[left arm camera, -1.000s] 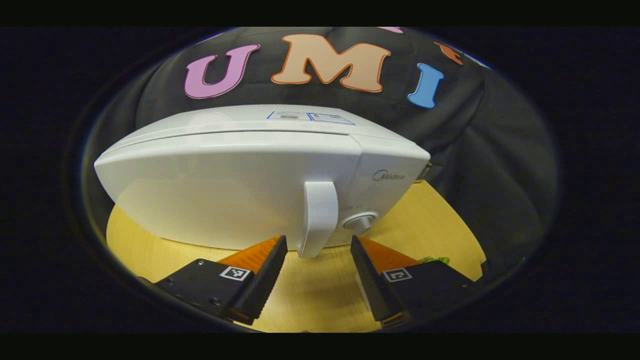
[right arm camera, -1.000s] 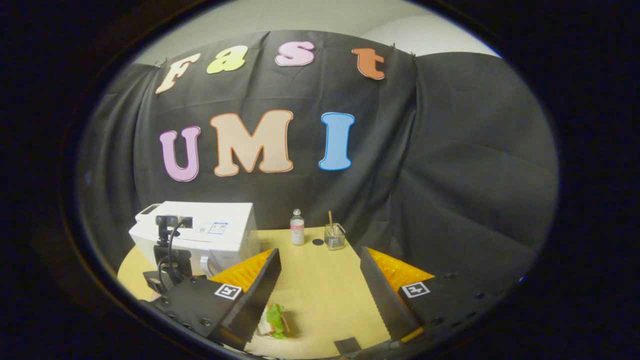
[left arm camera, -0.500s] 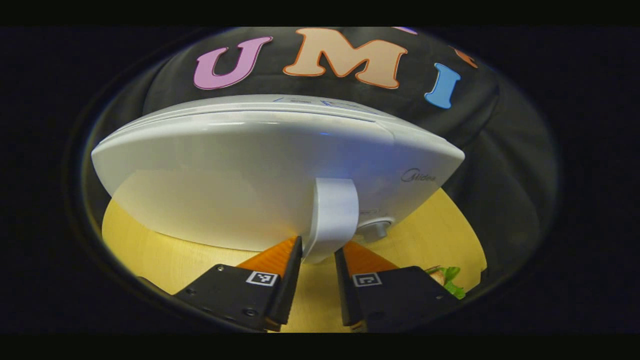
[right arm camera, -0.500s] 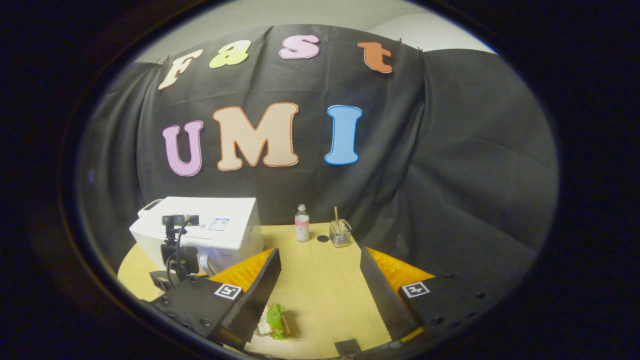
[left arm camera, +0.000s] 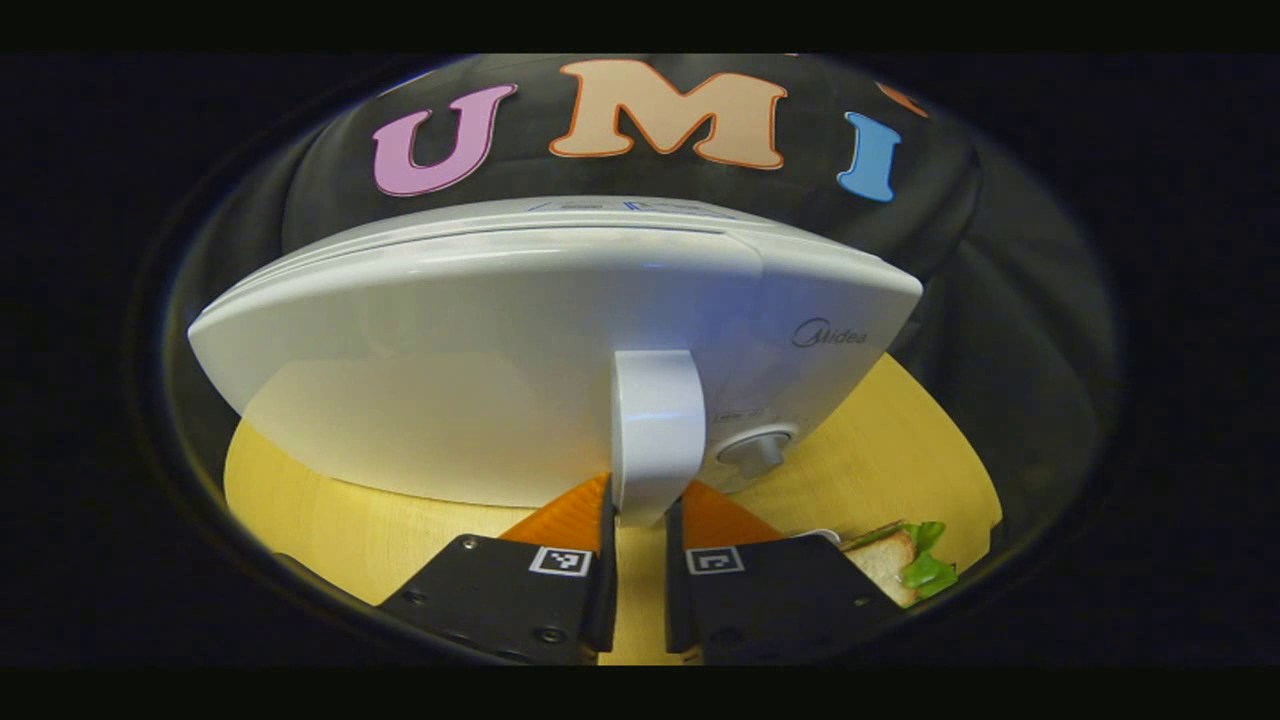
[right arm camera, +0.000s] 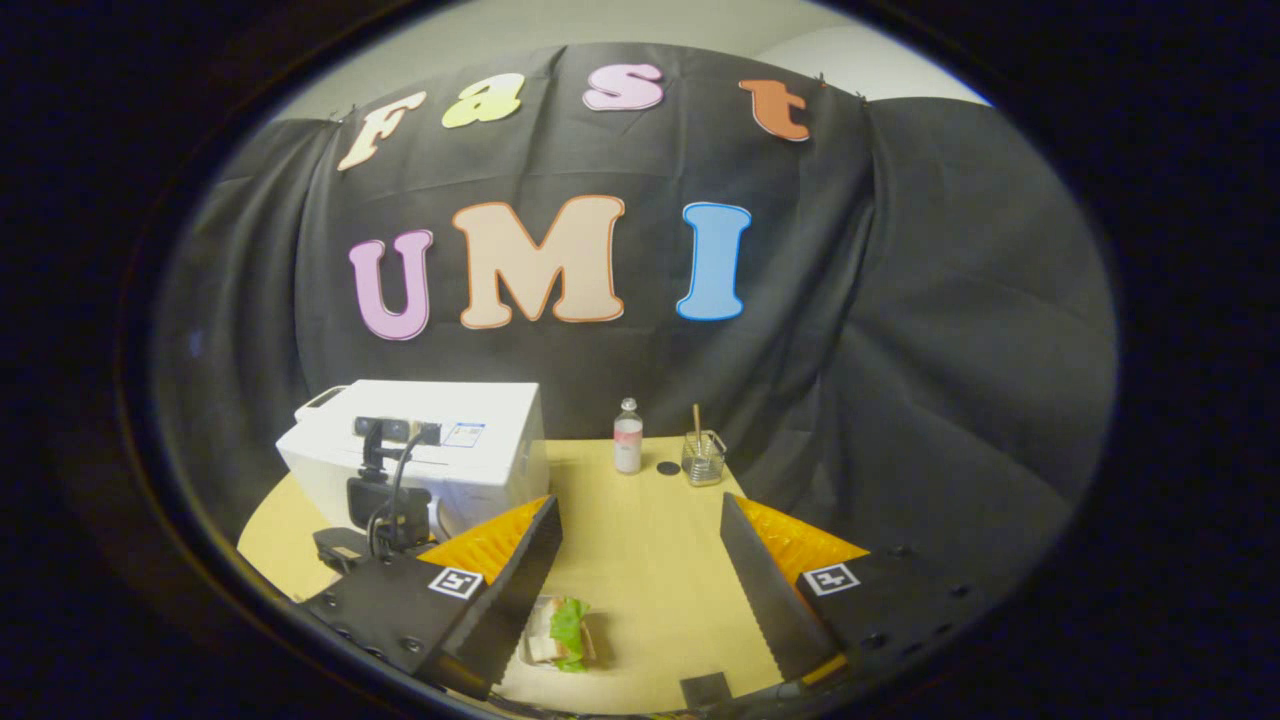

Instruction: Open the microwave oven with the left hand, put the food in, and close the microwave oven.

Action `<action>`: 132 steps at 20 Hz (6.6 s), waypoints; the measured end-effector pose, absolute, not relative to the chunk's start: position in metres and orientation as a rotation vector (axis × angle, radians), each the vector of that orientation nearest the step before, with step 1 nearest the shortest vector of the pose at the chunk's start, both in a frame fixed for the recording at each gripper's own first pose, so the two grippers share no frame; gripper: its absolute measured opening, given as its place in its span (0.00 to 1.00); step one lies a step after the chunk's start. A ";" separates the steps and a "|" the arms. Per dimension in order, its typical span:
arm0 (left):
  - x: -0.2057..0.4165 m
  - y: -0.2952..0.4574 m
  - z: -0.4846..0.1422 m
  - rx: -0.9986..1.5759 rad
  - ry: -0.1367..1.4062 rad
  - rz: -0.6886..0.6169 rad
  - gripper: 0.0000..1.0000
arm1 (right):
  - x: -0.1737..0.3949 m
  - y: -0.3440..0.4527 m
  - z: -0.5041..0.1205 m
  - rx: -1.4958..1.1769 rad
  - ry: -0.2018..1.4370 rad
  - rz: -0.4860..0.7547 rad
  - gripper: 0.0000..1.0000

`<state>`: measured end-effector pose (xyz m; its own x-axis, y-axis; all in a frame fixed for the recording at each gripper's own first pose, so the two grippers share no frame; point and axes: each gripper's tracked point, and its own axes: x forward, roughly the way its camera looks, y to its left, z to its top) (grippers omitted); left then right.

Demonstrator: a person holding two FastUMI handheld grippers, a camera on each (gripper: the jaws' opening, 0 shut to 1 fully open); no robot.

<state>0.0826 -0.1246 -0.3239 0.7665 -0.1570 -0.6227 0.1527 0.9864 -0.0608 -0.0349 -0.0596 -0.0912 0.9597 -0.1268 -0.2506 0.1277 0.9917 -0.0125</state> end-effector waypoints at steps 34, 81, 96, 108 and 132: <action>-0.091 -0.034 -0.318 -0.065 0.633 0.039 0.22 | -0.041 -0.055 -0.171 0.036 0.432 0.133 0.97; -0.245 0.287 -0.098 -0.134 0.102 0.801 0.93 | -0.062 0.022 -0.273 0.108 0.863 0.125 0.93; -0.234 0.268 -0.098 -0.110 0.119 0.992 0.96 | -0.016 0.009 -0.378 0.148 1.234 0.186 0.89; -0.222 0.258 -0.106 -0.157 0.125 0.971 0.93 | -0.013 0.022 -0.374 0.204 1.229 0.219 0.38; -0.147 0.300 -0.137 -0.125 0.231 0.605 0.99 | -0.031 0.268 -0.260 0.663 0.914 0.345 0.43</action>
